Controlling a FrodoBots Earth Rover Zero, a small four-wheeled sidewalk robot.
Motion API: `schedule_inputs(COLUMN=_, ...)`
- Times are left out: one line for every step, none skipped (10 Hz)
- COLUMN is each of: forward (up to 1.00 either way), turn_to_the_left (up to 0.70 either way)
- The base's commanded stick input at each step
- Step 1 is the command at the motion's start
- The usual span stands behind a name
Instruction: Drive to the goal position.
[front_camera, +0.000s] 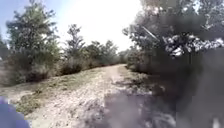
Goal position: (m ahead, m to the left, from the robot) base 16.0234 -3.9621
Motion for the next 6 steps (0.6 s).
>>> schedule_inputs(forward=0.7, turn_to_the_left=0.35)
schedule_inputs(forward=0.7, turn_to_the_left=0.35)
schedule_inputs(forward=0.7, turn_to_the_left=0.0)
schedule_inputs(forward=0.7, turn_to_the_left=0.0)
schedule_inputs(forward=0.7, turn_to_the_left=0.0)
schedule_inputs(forward=0.7, turn_to_the_left=0.0)
